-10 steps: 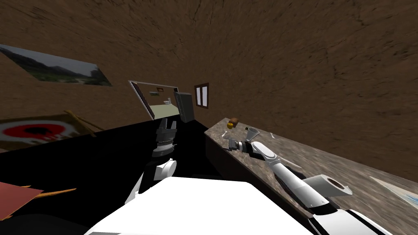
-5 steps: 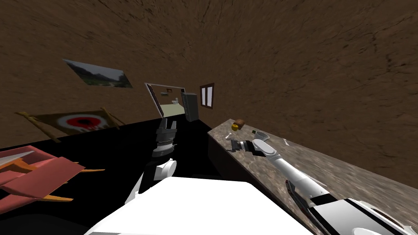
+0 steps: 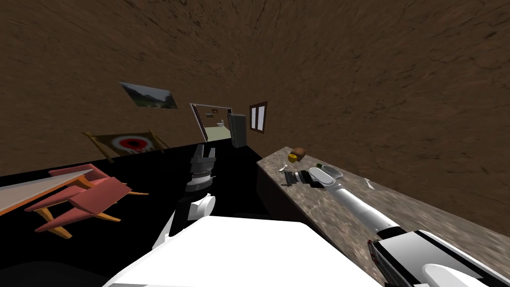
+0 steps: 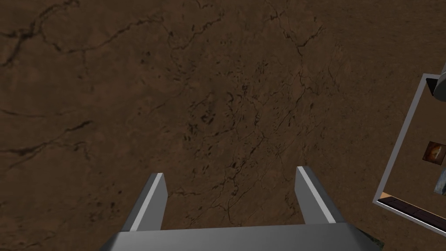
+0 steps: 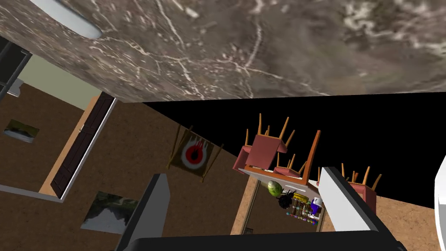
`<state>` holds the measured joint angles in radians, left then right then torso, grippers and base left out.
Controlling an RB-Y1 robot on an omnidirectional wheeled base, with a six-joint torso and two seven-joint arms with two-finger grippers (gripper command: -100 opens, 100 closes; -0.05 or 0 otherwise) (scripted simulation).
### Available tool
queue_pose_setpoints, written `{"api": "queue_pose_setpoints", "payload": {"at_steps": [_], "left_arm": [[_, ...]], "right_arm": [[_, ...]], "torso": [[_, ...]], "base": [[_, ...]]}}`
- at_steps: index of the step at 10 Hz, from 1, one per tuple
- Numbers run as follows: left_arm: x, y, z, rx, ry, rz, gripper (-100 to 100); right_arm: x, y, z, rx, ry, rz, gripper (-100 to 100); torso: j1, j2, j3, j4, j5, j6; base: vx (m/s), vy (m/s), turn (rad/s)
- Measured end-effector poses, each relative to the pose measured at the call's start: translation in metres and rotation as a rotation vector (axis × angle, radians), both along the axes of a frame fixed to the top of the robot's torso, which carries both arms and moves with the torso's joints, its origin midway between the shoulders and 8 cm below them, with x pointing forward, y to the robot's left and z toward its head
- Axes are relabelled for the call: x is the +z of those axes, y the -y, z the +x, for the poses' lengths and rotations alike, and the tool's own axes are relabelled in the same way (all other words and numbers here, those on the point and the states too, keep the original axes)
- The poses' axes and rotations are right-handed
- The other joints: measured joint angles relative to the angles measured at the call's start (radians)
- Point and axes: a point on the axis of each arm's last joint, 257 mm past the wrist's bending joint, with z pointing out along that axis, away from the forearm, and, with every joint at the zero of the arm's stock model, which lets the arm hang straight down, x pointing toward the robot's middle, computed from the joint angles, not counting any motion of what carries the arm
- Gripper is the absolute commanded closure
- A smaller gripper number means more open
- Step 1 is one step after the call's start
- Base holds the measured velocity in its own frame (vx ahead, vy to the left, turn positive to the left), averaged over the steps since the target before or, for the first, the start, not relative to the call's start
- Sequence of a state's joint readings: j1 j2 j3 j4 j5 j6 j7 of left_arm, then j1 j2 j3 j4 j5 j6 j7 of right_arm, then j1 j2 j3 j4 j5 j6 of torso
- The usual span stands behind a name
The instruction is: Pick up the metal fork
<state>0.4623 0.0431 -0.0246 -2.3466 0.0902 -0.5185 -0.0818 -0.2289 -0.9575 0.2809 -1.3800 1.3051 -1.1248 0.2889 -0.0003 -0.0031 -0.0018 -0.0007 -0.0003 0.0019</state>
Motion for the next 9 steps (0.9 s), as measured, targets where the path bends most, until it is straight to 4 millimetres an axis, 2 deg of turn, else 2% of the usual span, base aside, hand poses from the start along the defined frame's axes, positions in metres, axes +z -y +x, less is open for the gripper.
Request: {"api": "queue_pose_setpoints", "payload": {"at_steps": [5,6,7,9], "left_arm": [[0.0,0.0,0.0,0.0,0.0,0.0,0],[0.0,0.0,0.0,0.0,0.0,0.0,0],[0.0,0.0,0.0,0.0,0.0,0.0,0],[0.0,0.0,0.0,0.0,0.0,0.0,0]], "right_arm": [[-0.02,0.062,0.005,0.039,-0.002,-0.211,-100],[-0.023,0.081,0.006,0.048,-0.005,-0.271,-100],[-0.024,0.092,0.007,0.054,-0.007,-0.302,-100],[-0.029,0.125,0.007,0.071,-0.022,-0.404,-100]], "torso": [[0.001,-0.001,0.0,0.0,0.0,-0.001],[0.0,-0.001,-0.001,0.0,0.0,-0.001],[0.0,-0.001,-0.001,0.0,0.0,0.0],[0.0,-0.002,-0.001,0.0,0.0,-0.001]], "base": [[0.024,-0.01,0.197],[0.029,-0.019,0.116],[0.031,-0.016,0.173],[0.041,-0.022,0.292]]}}
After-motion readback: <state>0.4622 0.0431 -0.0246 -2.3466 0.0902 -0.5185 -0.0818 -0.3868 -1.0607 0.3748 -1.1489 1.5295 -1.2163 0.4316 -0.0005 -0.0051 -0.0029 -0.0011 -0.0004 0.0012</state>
